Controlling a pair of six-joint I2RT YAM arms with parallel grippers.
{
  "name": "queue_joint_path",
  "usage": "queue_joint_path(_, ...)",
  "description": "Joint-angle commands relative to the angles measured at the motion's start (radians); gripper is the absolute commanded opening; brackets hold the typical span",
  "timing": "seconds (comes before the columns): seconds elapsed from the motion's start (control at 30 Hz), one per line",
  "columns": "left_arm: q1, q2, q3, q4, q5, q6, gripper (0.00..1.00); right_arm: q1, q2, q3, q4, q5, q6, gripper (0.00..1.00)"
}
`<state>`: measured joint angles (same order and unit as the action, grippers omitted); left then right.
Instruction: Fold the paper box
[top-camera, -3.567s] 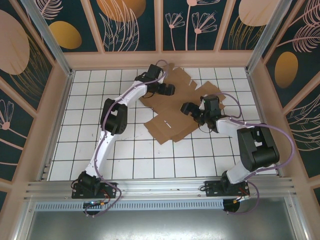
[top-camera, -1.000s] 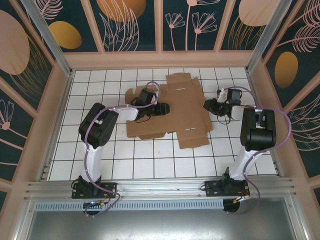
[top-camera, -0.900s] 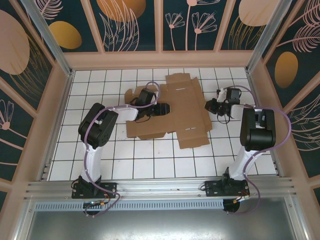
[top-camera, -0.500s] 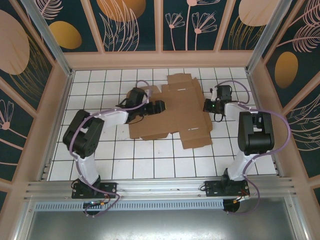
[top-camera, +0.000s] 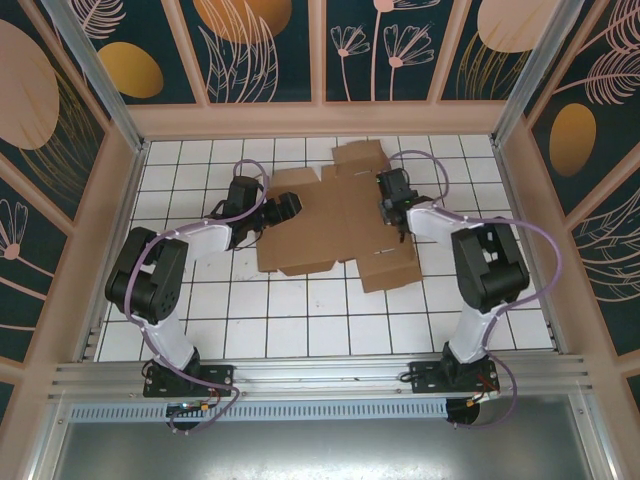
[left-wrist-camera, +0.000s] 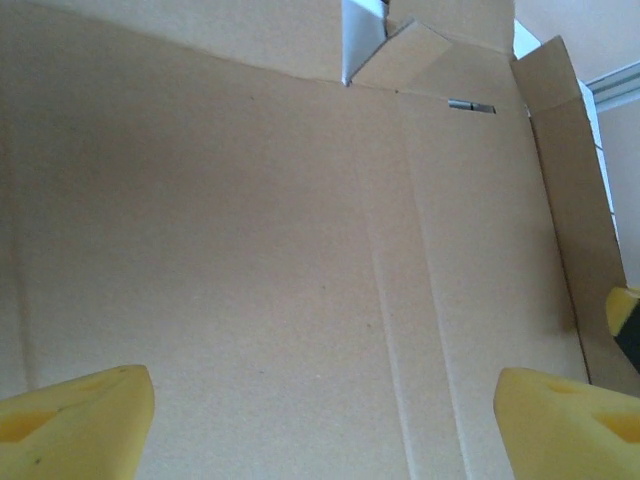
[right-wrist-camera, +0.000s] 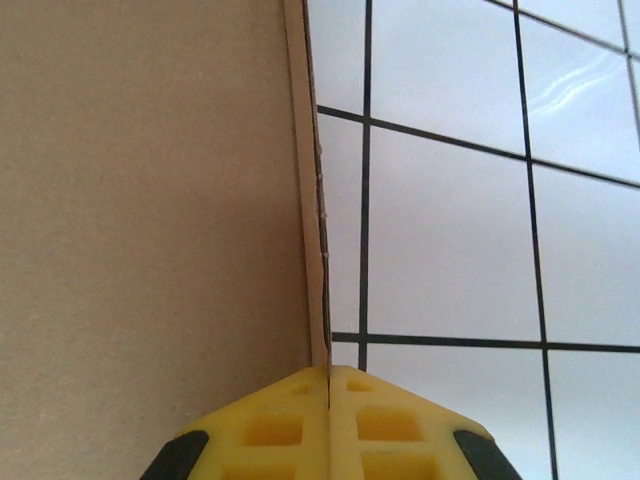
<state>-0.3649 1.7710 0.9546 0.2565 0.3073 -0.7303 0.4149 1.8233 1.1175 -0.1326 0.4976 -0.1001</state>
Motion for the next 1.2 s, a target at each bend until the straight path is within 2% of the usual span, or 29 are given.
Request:
queue_joint_path(0.0, -0.001, -0.037, -0.012, -0.016, -0.016, 0.012, 0.88, 0.069, 0.088, 0.039, -0.061, 0.247, -0.05, 0.0)
queue_joint_path(0.1, -0.002, -0.04, -0.009, -0.024, -0.023, 0.013, 0.88, 0.112, 0.155, 0.071, -0.085, 0.301, -0.039, 0.0)
queue_joint_path(0.23, -0.001, -0.033, -0.004, -0.037, -0.02, 0.02, 0.88, 0.126, 0.18, 0.099, -0.105, 0.277, -0.01, 0.0)
queue_joint_path(0.3, 0.0, -0.033, -0.007, -0.034, -0.015, 0.022, 0.88, 0.116, 0.151, 0.099, -0.104, 0.203, 0.008, 0.0)
queue_joint_path(0.4, -0.001, -0.02, 0.002, -0.037, 0.009, 0.028, 0.88, 0.058, 0.074, 0.084, -0.087, -0.019, 0.061, 0.02)
queue_joint_path(0.43, -0.001, -0.007, 0.011, -0.043, 0.027, 0.029, 0.88, 0.034, 0.042, 0.073, -0.071, -0.119, 0.075, 0.13)
queue_joint_path(0.5, -0.002, 0.023, 0.013, -0.057, 0.054, 0.022, 0.88, -0.018, -0.018, 0.043, -0.029, -0.292, 0.099, 0.47)
queue_joint_path(0.53, -0.002, 0.041, 0.042, -0.056, 0.069, 0.014, 0.88, -0.044, -0.048, 0.024, -0.001, -0.367, 0.117, 0.58)
queue_joint_path(0.6, -0.002, 0.063, 0.045, -0.049, 0.092, 0.0, 0.88, -0.096, -0.1, -0.013, 0.05, -0.475, 0.161, 0.66)
queue_joint_path(0.73, -0.002, 0.086, 0.047, -0.051, 0.1, -0.003, 0.87, -0.207, -0.16, -0.083, 0.127, -0.676, 0.263, 0.72)
queue_joint_path(0.9, -0.002, 0.111, 0.054, -0.066, 0.106, 0.006, 0.87, -0.303, -0.148, -0.15, 0.224, -0.903, 0.361, 0.73)
queue_joint_path(1.07, -0.002, 0.125, 0.055, -0.071, 0.11, 0.006, 0.87, -0.303, -0.075, -0.139, 0.235, -1.013, 0.372, 0.73)
queue_joint_path(1.17, -0.002, 0.125, 0.053, -0.071, 0.111, 0.005, 0.88, -0.297, -0.036, -0.133, 0.228, -0.973, 0.366, 0.72)
